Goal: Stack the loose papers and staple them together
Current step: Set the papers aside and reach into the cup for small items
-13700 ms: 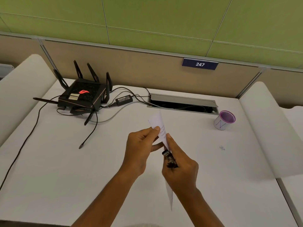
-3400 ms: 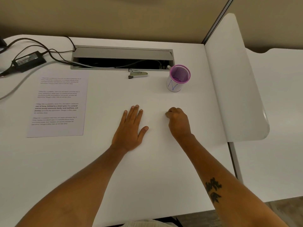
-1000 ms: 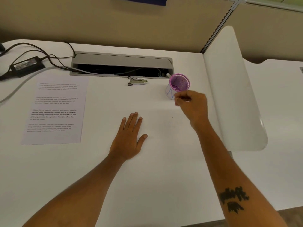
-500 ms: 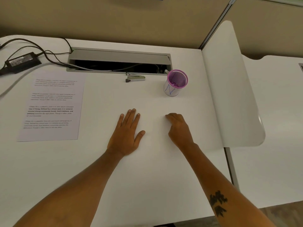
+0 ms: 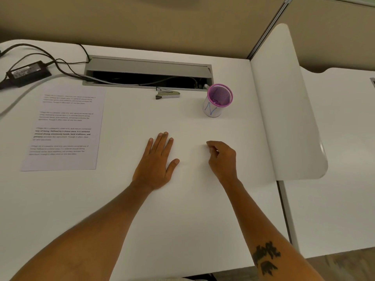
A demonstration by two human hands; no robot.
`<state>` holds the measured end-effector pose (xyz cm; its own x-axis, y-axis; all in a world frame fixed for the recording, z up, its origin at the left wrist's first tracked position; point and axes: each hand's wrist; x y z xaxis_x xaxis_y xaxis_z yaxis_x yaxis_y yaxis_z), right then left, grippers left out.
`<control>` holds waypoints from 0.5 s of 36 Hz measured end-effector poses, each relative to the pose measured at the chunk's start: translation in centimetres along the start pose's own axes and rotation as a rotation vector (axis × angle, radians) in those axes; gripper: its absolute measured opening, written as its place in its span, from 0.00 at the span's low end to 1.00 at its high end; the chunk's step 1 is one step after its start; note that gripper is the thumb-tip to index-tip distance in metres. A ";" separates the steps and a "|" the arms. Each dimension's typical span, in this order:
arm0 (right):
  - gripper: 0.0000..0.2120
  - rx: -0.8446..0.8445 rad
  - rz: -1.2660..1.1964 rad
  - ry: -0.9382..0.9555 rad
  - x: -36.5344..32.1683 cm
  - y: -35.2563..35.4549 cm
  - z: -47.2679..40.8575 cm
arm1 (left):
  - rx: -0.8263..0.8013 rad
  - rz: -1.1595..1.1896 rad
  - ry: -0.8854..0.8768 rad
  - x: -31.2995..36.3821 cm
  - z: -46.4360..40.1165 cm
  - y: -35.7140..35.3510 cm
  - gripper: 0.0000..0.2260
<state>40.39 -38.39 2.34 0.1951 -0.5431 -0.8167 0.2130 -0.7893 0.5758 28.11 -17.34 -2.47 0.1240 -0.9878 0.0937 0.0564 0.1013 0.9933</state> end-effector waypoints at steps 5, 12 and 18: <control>0.14 0.059 0.007 -0.062 0.3 0.0 0.6 | -0.006 -0.013 0.000 0.1 0.0 0.0 0.34; 0.14 0.093 -0.104 -0.097 0.2 -0.1 0.1 | -0.013 -0.014 0.001 0.0 0.0 0.0 0.34; 0.10 0.088 -0.096 -0.089 0.6 -0.6 0.7 | -0.024 -0.008 0.003 0.0 -0.1 0.0 0.35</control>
<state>39.72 -38.42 1.49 0.0916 -0.4842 -0.8701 0.1410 -0.8587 0.4927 28.22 -17.36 -2.44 0.1265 -0.9883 0.0857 0.0814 0.0964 0.9920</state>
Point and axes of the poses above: each hand's wrist, its own z-axis away from the middle knuckle, its own y-axis out of the back of the hand, x = y × z, and after that the axes turned 15 degrees about -z, right-handed
